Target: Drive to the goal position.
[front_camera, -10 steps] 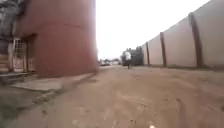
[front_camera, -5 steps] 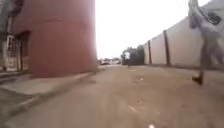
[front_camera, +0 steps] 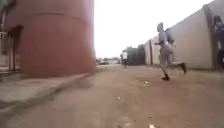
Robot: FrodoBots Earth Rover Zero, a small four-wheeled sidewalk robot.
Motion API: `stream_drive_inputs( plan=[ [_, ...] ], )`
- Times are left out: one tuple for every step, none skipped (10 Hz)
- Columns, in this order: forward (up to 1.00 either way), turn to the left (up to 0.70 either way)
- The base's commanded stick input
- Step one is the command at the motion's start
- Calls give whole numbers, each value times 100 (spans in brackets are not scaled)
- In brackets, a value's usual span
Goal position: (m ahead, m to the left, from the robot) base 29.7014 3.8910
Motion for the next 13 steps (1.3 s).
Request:
stream_drive_inputs(
  plan=[
    [100, -19],
    [100, 0],
    [100, 0],
    [100, 0],
    [100, 0],
    [100, 0],
    [100, 0],
    [100, 0],
    [100, 0],
    [100, 0],
    [100, 0],
    [100, 4],
    [100, 23]
  ],
)
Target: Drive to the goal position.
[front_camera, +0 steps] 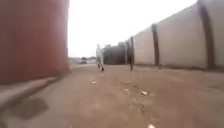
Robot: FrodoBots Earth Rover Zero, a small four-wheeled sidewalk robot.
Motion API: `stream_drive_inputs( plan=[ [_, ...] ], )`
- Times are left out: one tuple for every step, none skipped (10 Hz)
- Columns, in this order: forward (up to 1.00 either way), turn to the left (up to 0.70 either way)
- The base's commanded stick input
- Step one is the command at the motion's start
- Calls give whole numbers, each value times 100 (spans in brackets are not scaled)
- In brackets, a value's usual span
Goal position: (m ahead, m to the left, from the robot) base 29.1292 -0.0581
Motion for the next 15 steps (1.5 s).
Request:
stream_drive_inputs(
  plan=[
    [100, 27],
    [100, 27],
    [100, 27],
    [100, 27],
    [100, 27],
    [100, 18],
    [100, 0],
    [100, 0],
    [100, 0],
    [100, 0],
    [100, 0],
    [100, 0],
    [100, 0],
    [100, 0],
    [100, 0]
  ],
)
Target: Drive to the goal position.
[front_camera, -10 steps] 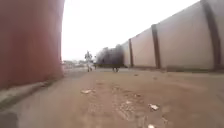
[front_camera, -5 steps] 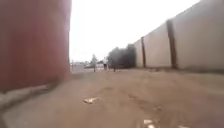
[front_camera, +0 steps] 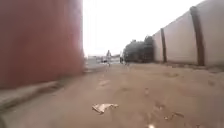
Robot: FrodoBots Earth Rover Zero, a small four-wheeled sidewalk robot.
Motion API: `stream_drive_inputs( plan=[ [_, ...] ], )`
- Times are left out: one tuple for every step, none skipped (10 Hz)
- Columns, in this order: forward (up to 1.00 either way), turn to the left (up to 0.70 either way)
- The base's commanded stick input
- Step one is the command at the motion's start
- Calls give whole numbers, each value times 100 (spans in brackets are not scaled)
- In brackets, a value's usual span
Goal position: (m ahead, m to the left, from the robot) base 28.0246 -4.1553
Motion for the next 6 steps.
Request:
stream_drive_inputs(
  plan=[
    [100, 0],
    [100, 0],
    [100, 0],
    [100, 0],
    [100, 0],
    [100, -2]
  ],
)
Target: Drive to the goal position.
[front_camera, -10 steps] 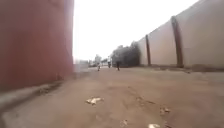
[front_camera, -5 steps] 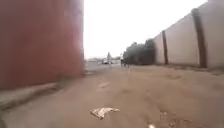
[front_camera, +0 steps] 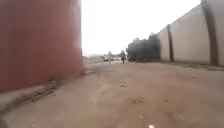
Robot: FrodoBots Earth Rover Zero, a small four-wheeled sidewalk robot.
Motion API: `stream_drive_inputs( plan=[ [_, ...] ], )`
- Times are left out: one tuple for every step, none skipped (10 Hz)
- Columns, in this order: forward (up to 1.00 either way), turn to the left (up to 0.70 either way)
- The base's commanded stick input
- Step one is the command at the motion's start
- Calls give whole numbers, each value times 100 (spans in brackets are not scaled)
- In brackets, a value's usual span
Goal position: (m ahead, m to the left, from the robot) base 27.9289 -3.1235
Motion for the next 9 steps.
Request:
stream_drive_inputs(
  plan=[
    [100, -21],
    [100, -27],
    [100, -21],
    [100, 0],
    [100, 0],
    [100, 0],
    [100, 0],
    [100, 0],
    [100, 0]
  ],
)
